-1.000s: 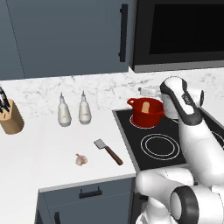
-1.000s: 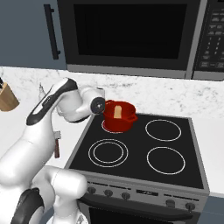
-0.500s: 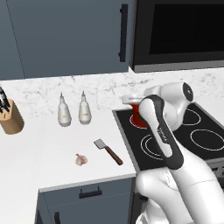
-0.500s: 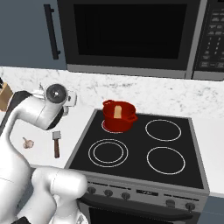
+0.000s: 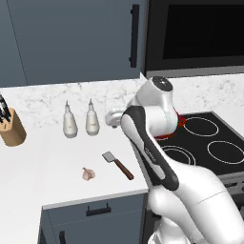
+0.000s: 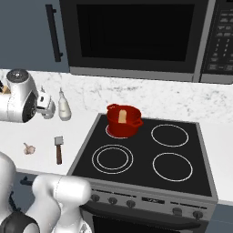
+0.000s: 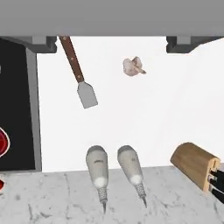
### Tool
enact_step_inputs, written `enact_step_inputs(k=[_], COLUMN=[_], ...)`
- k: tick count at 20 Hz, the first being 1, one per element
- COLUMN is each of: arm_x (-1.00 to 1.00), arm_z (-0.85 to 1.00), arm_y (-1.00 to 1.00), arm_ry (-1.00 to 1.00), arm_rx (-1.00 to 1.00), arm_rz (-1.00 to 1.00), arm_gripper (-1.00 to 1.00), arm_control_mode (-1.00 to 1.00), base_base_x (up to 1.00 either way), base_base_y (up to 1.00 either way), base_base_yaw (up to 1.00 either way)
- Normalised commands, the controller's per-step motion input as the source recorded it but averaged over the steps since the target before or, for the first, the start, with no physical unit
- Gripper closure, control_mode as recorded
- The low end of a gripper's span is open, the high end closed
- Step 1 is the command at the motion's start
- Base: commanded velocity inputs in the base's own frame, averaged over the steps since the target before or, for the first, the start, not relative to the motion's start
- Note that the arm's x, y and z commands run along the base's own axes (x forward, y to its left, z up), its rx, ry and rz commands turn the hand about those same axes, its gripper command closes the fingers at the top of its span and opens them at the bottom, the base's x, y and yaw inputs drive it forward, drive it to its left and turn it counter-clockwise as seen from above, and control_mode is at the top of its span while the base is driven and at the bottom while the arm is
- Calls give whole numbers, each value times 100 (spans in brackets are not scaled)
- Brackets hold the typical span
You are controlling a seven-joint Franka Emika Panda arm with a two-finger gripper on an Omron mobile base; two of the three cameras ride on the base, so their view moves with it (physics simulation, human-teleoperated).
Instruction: Put the garlic and squash in the pot. Retrieve the spatula and lightly stir the vegetables in the pot.
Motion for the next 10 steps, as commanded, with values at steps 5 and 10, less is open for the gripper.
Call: enact_step_inputs(k=[5, 10], arm_x=[-12, -32], arm_z=[-50, -60], arm_y=[73, 48], arm_ry=[42, 25], arm_rx=[-26, -17], arm_rz=[0, 0], arm_gripper=[-100, -100], arm_control_mode=[-100, -100], base_base_x=[0, 0], base_base_y=[0, 0], base_base_yaw=[0, 0])
